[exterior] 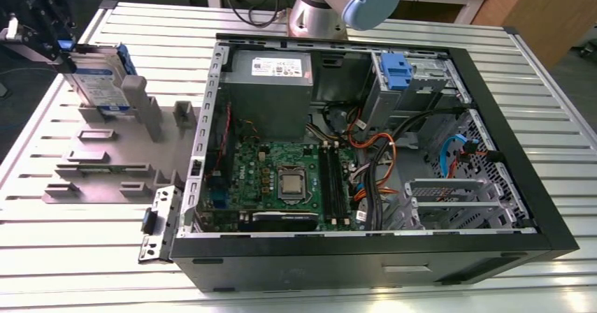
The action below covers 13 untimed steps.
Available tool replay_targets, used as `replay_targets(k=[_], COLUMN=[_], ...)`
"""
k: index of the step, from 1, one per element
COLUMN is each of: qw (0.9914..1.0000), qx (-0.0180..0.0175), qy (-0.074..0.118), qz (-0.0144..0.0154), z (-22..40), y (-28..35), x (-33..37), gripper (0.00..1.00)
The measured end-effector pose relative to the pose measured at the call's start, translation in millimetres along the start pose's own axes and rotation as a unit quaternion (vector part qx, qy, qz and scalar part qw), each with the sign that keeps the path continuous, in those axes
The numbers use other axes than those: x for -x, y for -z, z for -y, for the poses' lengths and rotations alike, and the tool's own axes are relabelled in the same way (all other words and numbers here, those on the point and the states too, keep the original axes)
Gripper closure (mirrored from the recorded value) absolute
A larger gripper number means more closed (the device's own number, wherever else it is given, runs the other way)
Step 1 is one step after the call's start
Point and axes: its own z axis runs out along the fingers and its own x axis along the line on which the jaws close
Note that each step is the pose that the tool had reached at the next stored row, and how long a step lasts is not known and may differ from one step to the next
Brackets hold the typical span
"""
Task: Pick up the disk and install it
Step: 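Pick up the disk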
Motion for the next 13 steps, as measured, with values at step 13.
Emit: replay_targets(k=[13], qw=[1.00000], qx=[0.0000], qy=[0.000], qz=[0.0000], z=[0.0], y=[5.3], x=[0.1], gripper=[0.64])
